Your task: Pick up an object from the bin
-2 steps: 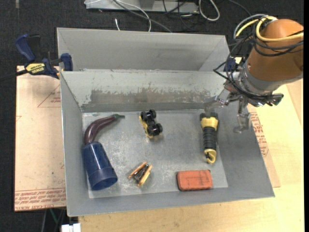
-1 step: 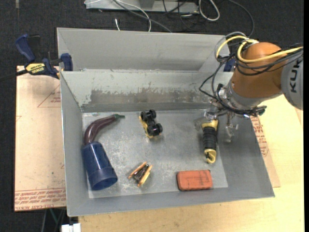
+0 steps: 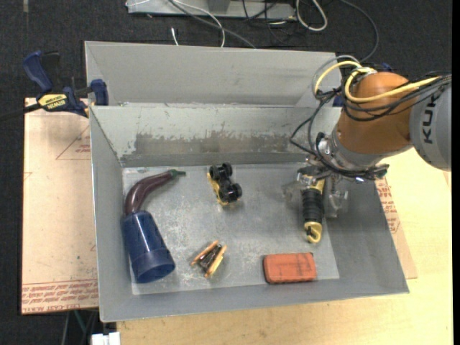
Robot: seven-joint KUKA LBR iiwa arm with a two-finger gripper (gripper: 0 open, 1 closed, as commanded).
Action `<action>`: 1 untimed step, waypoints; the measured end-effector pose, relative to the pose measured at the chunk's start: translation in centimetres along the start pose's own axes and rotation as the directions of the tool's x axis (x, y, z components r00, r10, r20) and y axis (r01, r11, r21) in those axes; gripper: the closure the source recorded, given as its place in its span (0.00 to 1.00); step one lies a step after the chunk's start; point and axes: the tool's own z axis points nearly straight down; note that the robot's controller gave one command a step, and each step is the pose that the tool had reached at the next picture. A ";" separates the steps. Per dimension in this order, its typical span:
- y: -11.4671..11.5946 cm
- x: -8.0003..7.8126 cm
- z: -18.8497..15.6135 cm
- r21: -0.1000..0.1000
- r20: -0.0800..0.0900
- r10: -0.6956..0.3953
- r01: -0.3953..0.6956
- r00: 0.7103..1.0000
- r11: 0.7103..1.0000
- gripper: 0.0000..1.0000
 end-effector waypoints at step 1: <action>-4.0 0.7 0.4 -0.010 0.023 -0.012 0.012 1.000 1.000 1.00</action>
Offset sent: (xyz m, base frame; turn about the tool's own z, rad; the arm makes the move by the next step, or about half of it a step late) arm 0.0000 0.0000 0.0000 0.0000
